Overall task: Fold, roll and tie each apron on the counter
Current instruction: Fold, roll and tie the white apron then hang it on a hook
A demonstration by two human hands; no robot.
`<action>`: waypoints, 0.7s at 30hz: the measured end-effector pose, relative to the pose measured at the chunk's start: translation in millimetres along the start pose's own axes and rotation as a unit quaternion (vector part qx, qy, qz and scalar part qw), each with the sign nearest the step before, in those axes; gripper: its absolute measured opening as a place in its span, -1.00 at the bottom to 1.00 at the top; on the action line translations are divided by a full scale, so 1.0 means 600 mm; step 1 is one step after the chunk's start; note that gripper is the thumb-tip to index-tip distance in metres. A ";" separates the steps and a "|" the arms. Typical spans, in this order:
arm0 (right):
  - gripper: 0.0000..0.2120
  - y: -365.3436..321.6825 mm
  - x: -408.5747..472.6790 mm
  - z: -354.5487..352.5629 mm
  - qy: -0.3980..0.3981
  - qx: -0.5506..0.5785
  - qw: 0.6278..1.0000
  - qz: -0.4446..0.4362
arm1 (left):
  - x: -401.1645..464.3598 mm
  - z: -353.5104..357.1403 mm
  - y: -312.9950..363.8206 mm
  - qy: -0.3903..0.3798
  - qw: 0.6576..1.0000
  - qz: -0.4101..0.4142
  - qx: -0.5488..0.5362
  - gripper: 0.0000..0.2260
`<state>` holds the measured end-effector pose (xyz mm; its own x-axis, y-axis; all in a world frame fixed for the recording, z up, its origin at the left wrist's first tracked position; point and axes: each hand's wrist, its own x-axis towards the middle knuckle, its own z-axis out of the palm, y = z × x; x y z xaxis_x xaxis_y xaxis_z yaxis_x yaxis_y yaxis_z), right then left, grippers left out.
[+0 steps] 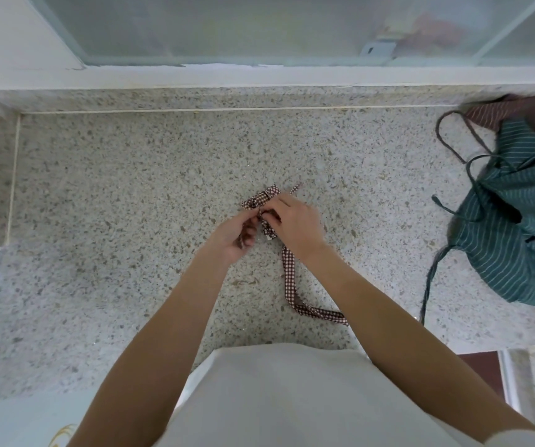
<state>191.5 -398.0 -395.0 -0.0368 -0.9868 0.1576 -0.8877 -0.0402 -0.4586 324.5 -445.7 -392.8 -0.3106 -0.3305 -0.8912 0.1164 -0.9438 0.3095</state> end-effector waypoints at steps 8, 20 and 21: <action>-0.93 -0.019 -0.010 0.010 0.030 -0.010 0.996 0.081 | 0.001 -0.005 -0.011 0.038 0.997 0.047 0.044 -0.83; -0.92 0.006 -0.034 -0.009 -0.070 0.064 0.992 0.077 | 0.023 -0.037 -0.004 0.219 0.796 0.319 0.466 -0.75; -0.91 0.005 -0.036 -0.008 -0.084 0.053 0.992 0.077 | 0.026 -0.036 -0.009 0.234 0.785 0.314 0.480 -0.75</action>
<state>187.3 -376.3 -395.9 -0.0826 -0.9944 -0.0659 -0.8237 0.1053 -0.5571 339.7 -445.6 -415.5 -0.0694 -0.9063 -0.4168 -0.7266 -0.2404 0.6436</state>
